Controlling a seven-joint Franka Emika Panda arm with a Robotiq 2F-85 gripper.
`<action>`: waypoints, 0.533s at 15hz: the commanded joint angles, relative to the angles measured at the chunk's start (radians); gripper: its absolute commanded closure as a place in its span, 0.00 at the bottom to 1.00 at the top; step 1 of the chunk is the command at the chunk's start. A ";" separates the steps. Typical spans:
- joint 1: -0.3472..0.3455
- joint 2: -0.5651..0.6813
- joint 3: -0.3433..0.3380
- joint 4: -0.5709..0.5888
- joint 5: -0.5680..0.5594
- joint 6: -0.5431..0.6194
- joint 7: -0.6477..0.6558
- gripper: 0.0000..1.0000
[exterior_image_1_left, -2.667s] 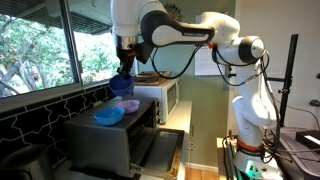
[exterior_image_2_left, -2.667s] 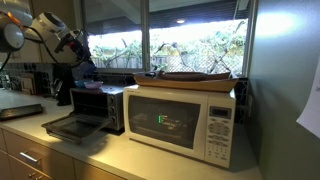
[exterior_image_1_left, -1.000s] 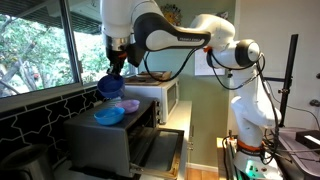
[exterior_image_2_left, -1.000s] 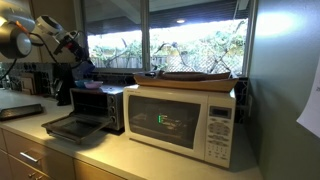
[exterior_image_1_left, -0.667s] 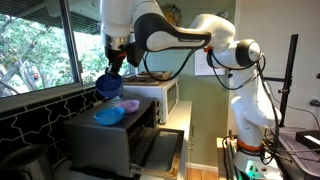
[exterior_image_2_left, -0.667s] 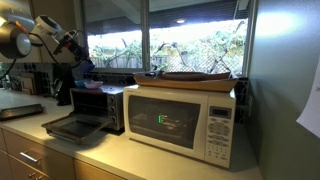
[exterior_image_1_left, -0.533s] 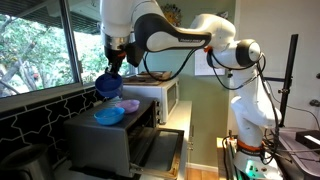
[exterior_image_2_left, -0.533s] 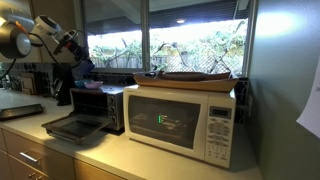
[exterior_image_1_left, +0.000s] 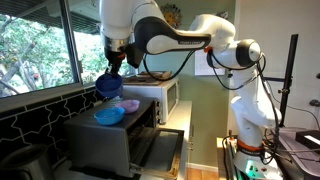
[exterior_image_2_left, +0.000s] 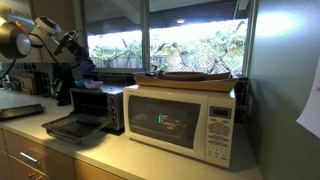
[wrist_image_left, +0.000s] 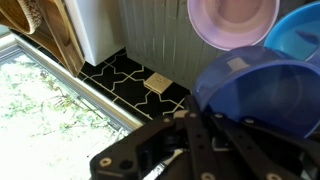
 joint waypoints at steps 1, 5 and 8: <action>0.004 -0.017 0.000 -0.037 -0.036 0.021 -0.015 0.99; 0.006 -0.018 0.000 -0.051 -0.053 0.027 -0.018 0.99; 0.007 -0.018 0.000 -0.056 -0.063 0.031 -0.019 0.99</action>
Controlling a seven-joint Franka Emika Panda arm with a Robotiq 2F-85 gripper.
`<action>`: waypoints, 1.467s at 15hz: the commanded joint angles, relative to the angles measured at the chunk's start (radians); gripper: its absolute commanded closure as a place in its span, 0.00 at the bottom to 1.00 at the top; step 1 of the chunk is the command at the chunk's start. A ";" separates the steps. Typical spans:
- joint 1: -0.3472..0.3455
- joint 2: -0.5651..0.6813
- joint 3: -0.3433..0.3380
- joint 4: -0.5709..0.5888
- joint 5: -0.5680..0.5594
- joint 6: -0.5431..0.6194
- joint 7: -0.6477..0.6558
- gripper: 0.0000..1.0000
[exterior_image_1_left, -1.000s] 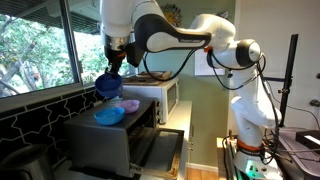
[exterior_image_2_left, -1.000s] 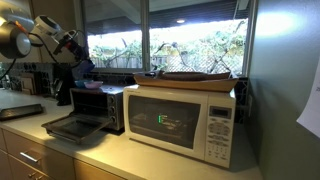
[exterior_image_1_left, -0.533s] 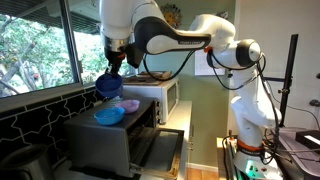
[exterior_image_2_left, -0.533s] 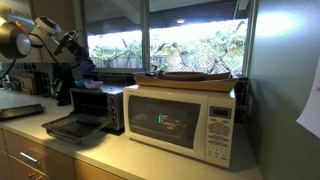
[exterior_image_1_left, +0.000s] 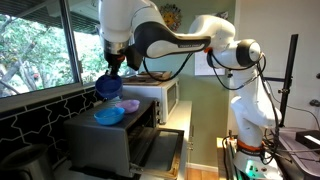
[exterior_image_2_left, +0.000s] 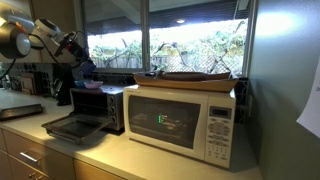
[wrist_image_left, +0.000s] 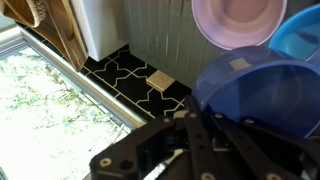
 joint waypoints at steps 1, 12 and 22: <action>0.003 -0.018 0.000 -0.033 -0.031 0.019 -0.011 0.99; 0.008 -0.020 -0.002 -0.048 -0.073 0.032 -0.018 0.99; 0.009 -0.020 -0.001 -0.056 -0.104 0.033 -0.018 0.99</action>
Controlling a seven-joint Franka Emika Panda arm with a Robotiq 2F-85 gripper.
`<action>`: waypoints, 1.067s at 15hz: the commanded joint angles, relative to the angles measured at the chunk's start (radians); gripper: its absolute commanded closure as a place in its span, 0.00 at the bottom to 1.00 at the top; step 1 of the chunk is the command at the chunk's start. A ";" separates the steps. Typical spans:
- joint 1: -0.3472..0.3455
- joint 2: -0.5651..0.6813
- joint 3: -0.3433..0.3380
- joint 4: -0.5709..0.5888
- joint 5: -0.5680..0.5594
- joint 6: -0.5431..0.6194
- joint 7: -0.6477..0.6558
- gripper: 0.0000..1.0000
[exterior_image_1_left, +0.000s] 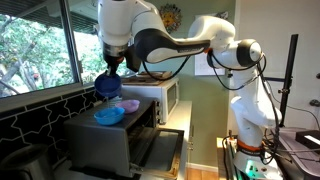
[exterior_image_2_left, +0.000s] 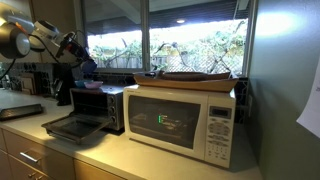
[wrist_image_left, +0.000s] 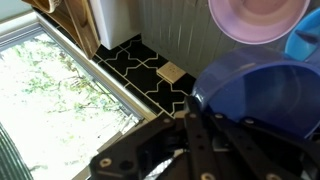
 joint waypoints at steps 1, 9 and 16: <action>-0.002 -0.018 0.001 -0.025 -0.006 0.010 -0.008 0.99; -0.034 -0.014 0.002 0.023 0.101 -0.016 -0.015 0.99; -0.077 -0.015 -0.003 0.071 0.251 -0.029 -0.008 0.99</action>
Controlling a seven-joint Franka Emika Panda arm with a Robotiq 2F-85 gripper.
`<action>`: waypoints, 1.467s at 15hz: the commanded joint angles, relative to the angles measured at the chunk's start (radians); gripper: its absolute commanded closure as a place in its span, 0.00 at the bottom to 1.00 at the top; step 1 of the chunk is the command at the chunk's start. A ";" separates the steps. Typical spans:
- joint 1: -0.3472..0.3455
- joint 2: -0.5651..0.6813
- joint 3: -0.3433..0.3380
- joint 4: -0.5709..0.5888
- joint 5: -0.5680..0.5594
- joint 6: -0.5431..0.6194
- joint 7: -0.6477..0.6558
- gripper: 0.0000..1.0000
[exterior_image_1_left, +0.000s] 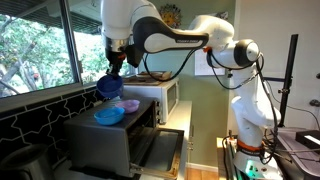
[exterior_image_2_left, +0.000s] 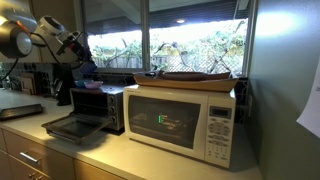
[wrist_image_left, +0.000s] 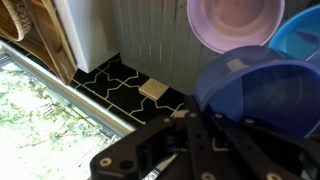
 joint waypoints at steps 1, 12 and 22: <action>-0.032 -0.012 -0.003 0.034 0.089 -0.025 -0.007 0.99; -0.271 -0.132 -0.118 -0.040 0.412 -0.016 0.083 0.99; -0.396 -0.323 -0.217 -0.444 0.603 0.191 0.244 0.99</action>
